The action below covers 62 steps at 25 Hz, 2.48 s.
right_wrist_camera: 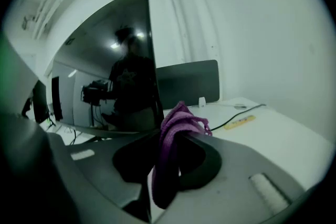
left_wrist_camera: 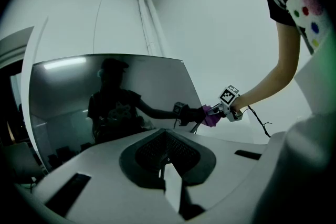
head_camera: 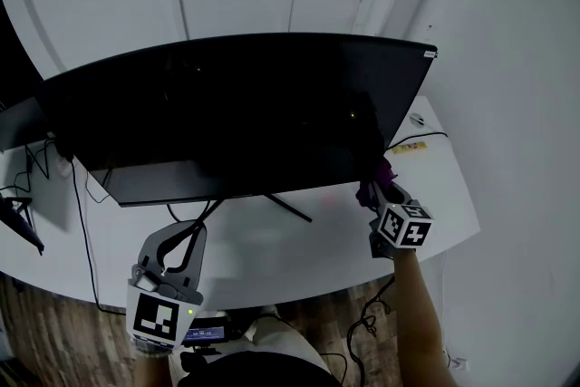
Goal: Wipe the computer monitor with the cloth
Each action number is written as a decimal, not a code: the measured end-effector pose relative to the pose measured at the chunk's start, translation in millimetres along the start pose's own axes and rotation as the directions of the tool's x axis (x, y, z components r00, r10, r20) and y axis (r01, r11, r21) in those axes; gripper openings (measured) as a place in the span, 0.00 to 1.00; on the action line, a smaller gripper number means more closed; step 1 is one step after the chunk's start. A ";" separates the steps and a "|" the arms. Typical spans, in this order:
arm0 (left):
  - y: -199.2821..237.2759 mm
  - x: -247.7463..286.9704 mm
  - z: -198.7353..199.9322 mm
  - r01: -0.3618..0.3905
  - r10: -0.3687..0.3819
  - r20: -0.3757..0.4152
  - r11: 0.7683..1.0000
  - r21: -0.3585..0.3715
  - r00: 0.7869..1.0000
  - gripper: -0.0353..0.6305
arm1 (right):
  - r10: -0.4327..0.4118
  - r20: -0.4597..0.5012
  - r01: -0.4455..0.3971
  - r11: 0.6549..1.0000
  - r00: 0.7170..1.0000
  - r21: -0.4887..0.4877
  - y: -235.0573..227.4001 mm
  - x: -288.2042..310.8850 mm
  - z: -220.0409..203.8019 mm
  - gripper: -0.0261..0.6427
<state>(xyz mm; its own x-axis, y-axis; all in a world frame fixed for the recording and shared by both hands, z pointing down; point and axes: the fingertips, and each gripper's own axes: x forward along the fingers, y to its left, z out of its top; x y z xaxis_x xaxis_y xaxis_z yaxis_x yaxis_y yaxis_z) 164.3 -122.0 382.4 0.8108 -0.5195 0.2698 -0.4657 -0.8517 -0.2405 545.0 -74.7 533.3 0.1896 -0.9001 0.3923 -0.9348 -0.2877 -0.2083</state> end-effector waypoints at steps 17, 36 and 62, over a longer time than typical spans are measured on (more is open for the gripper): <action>15.2 -21.2 -10.9 -0.025 0.025 -0.011 1.000 -0.010 1.000 0.06 | -0.016 0.137 -0.068 0.805 0.990 0.589 17.5 0.4 -27.7 0.16; 56.1 -68.4 -30.6 -0.102 0.102 -0.011 0.994 -0.035 0.995 0.06 | 0.134 0.077 -0.154 0.842 0.988 0.517 126.4 19.1 -47.1 0.16; 112.5 -140.9 -63.6 -0.228 0.227 -0.024 0.970 -0.080 0.974 0.06 | 0.367 -0.043 -0.303 0.822 0.929 0.482 292.3 42.0 -74.8 0.16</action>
<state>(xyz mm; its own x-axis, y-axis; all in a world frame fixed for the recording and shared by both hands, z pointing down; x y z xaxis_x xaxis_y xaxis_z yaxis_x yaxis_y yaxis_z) -24.9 -149.0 376.6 0.6755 -0.7005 0.2302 -0.6649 -0.7137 -0.2204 257.3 -172.1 555.9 -0.1797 -0.9280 0.3265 -0.6814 -0.1220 -0.7216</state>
